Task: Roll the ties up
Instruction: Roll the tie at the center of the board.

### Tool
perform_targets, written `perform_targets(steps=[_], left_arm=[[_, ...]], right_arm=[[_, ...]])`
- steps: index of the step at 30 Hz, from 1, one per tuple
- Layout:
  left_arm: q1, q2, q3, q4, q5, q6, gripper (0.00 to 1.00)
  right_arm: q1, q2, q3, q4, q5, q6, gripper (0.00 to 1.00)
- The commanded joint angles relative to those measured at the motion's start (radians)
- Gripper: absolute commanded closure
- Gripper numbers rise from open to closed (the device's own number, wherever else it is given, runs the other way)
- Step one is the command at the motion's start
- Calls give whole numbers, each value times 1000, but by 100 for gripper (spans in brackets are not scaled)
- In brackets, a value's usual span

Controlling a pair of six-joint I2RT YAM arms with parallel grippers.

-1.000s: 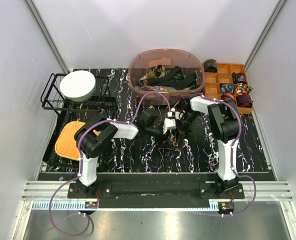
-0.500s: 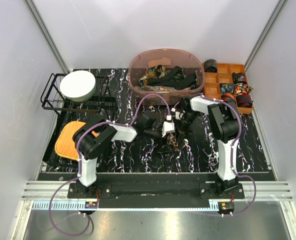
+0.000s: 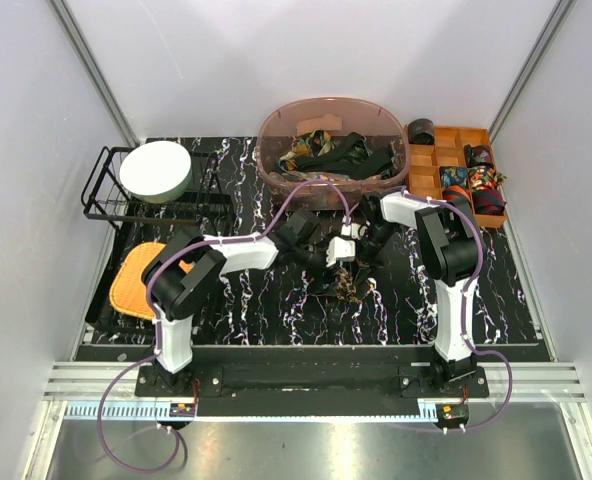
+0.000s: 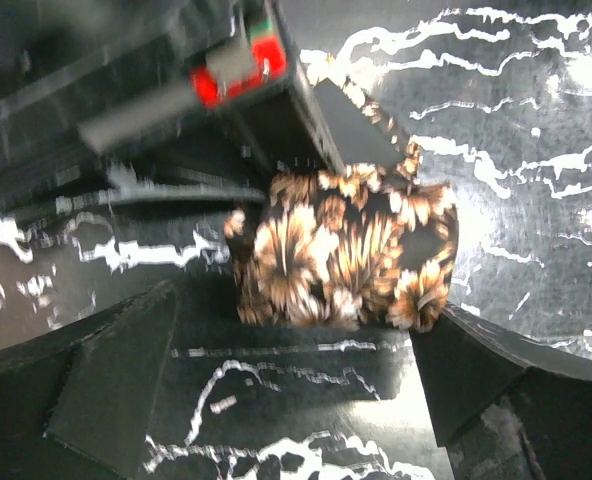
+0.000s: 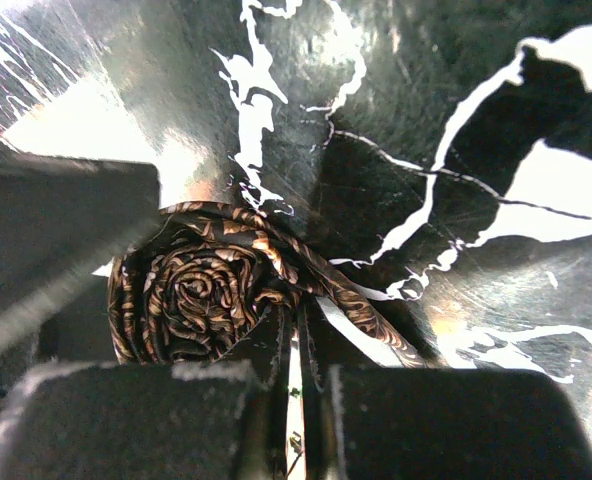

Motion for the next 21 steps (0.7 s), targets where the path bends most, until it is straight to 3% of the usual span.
perform_targets(steps=[1,10,14,16,21], left_arm=[[-12,37,98,-80,57,69,1],[-47,94,144,-163,62,88,3],[-49,112,140,-176,25,80,22],[-47,106,123,-177,18,85,37],[-44,80,80,-212,42,175,56]], right_arm=[[25,62,-33,218,254,-40,100],[25,59,-36,218,259,-45,100],[24,53,-44,219,254,-44,100],[22,53,-48,221,253,-44,100],[16,51,-53,221,257,-45,100]])
